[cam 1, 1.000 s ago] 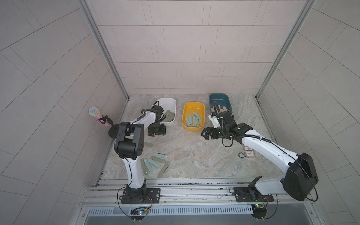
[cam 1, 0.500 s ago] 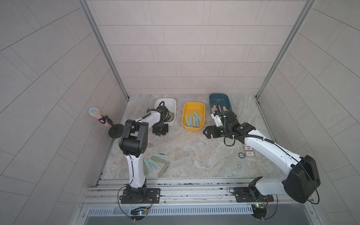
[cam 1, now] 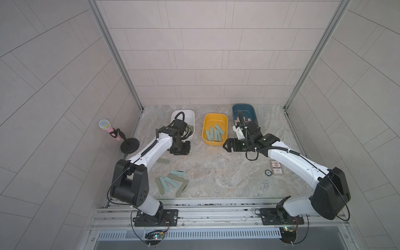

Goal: Place the fruit knives into the storage box by color
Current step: Pick up the fruit knife from the center of the board.

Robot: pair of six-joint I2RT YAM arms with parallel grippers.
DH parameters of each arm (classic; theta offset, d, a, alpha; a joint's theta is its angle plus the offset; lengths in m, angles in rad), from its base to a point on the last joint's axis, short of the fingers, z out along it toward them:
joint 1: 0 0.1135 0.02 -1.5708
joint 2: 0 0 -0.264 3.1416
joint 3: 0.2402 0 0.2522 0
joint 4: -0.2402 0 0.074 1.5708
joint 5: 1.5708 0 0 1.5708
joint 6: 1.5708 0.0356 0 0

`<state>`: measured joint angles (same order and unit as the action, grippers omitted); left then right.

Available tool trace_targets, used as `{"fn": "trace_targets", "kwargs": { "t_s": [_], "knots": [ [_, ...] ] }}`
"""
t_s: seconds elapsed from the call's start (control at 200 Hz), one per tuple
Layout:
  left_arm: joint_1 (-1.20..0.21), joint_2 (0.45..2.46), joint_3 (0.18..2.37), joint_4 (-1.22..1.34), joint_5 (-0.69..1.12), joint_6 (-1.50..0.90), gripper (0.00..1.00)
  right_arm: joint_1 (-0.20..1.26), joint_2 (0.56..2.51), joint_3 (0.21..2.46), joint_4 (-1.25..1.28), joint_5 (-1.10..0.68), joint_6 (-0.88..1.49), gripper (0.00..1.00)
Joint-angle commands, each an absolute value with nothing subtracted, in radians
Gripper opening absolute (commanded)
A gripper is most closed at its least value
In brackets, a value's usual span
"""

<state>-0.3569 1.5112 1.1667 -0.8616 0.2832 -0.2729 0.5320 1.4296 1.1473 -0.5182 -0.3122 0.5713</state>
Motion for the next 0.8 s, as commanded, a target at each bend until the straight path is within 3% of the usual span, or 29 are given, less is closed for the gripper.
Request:
{"fn": "trace_targets", "kwargs": {
  "t_s": [0.0, 0.3, 0.605, 0.796],
  "knots": [
    [-0.438, 1.458, 1.112, -0.810, 0.393, -0.272, 0.00, 0.559, 1.457, 1.204, -0.482, -0.349, 0.670, 0.96],
    [-0.570, 1.437, 1.142, -0.684, 0.451, -0.323, 0.00, 0.607, 1.573, 1.301, -0.413, -0.358, 0.784, 0.79],
    [-0.602, 1.446, 1.159, -0.642, 0.438, -0.343, 0.00, 0.661, 1.611, 1.312, -0.363, -0.391, 0.855, 0.71],
    [-0.614, 1.446, 1.169, -0.635, 0.431, -0.342, 0.00, 0.670, 1.619, 1.307, -0.359, -0.381, 0.860, 0.54]
  ]
}}
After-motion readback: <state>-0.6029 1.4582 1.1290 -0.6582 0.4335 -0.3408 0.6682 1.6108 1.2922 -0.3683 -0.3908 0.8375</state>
